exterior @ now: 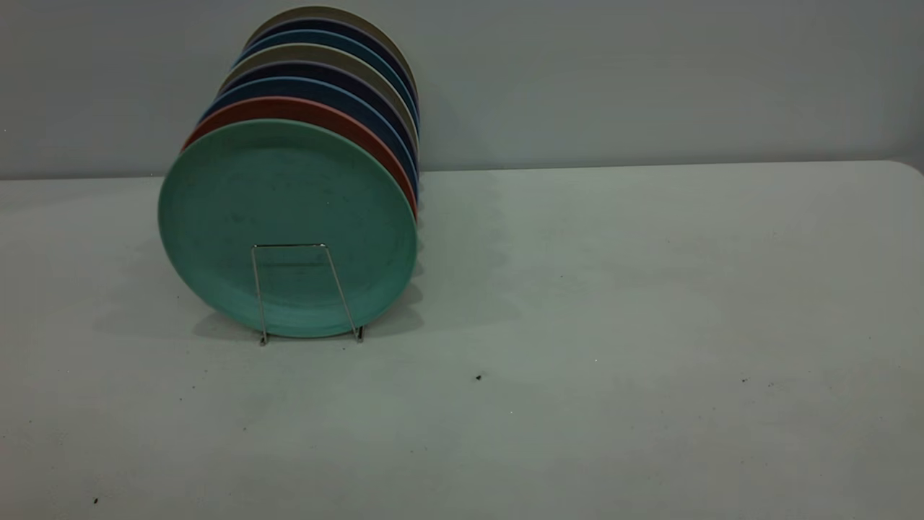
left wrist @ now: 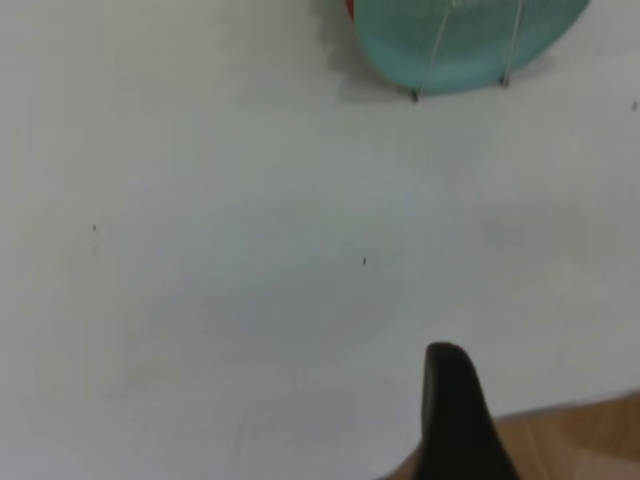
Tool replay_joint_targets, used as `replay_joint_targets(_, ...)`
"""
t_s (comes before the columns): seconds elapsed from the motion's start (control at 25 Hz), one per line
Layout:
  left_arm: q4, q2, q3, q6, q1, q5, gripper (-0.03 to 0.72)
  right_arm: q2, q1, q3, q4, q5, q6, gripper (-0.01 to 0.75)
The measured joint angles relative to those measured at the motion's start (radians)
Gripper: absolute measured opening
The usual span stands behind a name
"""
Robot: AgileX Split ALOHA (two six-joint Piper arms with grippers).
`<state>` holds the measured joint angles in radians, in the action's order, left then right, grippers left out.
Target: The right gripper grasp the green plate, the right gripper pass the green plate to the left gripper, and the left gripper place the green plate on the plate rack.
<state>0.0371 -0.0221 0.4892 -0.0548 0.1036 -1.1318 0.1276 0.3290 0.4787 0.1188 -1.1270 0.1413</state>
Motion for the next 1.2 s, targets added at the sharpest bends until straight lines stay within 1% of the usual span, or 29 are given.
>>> replay_joint_targets(0.76,0.001,0.0,-0.002,-0.013,0.0,0.0,0.473,-0.003,-0.004,-0.006,-0.004,-0.002,-0.007,0.527)
replay_joint_targets(0.8,0.001,0.0,-0.002,-0.013,0.0,0.0,0.473,-0.012,-0.021,-0.006,-0.003,-0.002,-0.007,0.527)
replay_joint_targets(0.84,0.001,0.0,-0.002,-0.013,0.0,0.0,0.473,-0.021,-0.057,-0.006,-0.003,-0.003,-0.007,0.527)
replay_joint_targets(0.92,0.001,0.0,-0.002,-0.013,0.0,0.0,0.473,-0.049,-0.154,-0.006,0.0,-0.003,-0.007,0.527)
replay_joint_targets(1.04,0.001,0.0,-0.002,-0.013,0.0,0.0,0.473,-0.104,-0.264,-0.006,0.0,-0.005,-0.007,0.527)
replay_joint_targets(1.08,0.001,0.0,-0.002,-0.013,0.0,0.0,0.473,-0.124,-0.289,-0.006,0.0,-0.006,-0.007,0.527)
replay_joint_targets(1.2,0.002,0.0,-0.002,-0.013,0.0,0.0,0.473,-0.145,-0.332,-0.006,0.001,-0.009,-0.007,0.527)
